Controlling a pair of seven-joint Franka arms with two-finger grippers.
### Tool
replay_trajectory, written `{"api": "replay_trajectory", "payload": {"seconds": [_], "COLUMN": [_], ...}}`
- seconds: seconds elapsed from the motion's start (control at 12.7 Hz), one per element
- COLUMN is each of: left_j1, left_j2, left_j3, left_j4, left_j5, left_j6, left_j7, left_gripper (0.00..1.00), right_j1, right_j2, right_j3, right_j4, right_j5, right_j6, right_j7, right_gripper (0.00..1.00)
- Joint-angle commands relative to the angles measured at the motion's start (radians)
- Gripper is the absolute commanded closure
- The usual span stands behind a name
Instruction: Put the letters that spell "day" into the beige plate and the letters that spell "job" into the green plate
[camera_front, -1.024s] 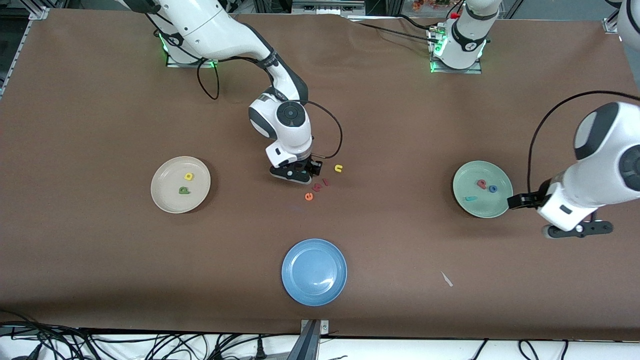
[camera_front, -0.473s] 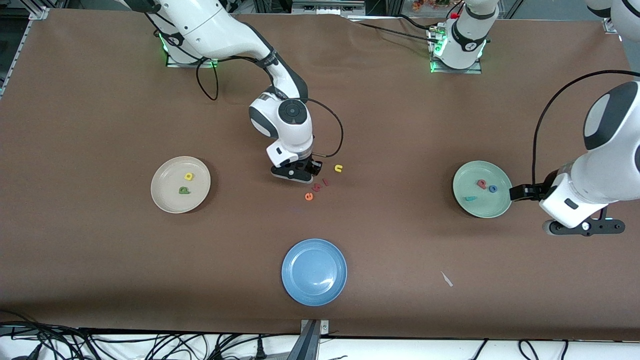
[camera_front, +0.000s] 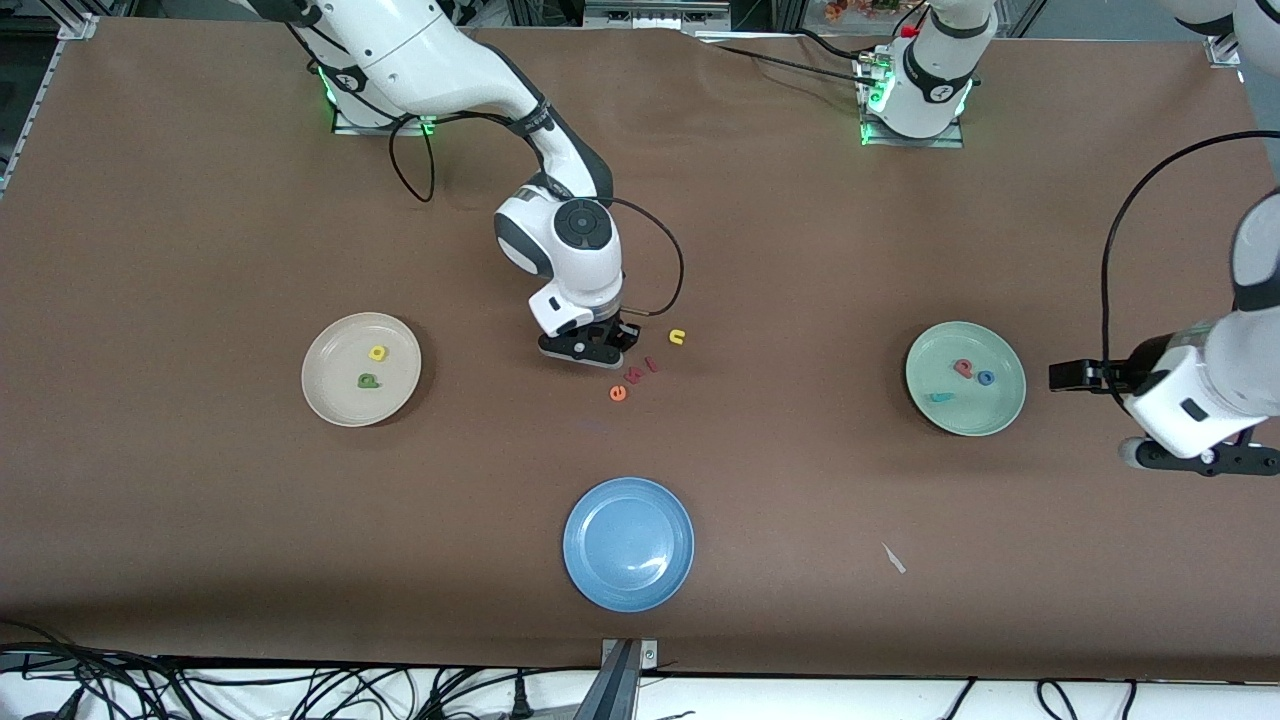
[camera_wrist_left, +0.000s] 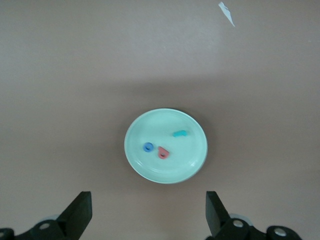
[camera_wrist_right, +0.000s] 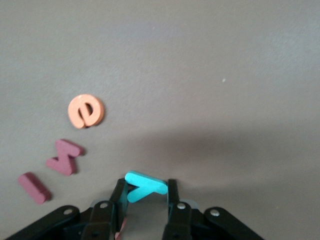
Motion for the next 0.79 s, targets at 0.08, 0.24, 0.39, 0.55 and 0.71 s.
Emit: {"api": "replay_trajectory", "payload": {"seconds": [0.08, 0.24, 0.39, 0.55, 0.71], "left_j1": [-0.291, -0.325, -0.301, -0.300, -0.303], "left_j2": [-0.140, -0.298, -0.477, -0.490, -0.490], "left_j3": [0.540, 0.573, 0.570, 0.568, 0.567], "left_j4": [-0.022, -0.324, -0.665, -0.679, -0.633], "left_j5": [-0.331, -0.333, -0.333, -0.330, -0.330], "left_j6": [0.002, 0.216, 0.494, 0.487, 0.434], "left_j7": [0.150, 0.152, 0.159, 0.223, 0.276], "left_gripper": [0.03, 0.03, 0.01, 0.01, 0.01], "right_j1": [-0.070, -0.129, -0.190, -0.288, -0.351], "right_j2": [-0.079, -0.127, -0.173, -0.231, -0.274], "right_j3": [-0.008, 0.001, 0.009, 0.009, 0.007], "right_j4": [-0.015, -0.030, -0.029, -0.032, -0.032], "right_j5": [-0.008, -0.008, 0.025, 0.105, 0.146], "right_j6": [-0.101, -0.169, -0.238, -0.302, -0.371], "right_j7": [-0.144, -0.269, -0.420, -0.667, -0.859], "right_gripper": [0.88, 0.88, 0.88, 0.88, 0.88]}}
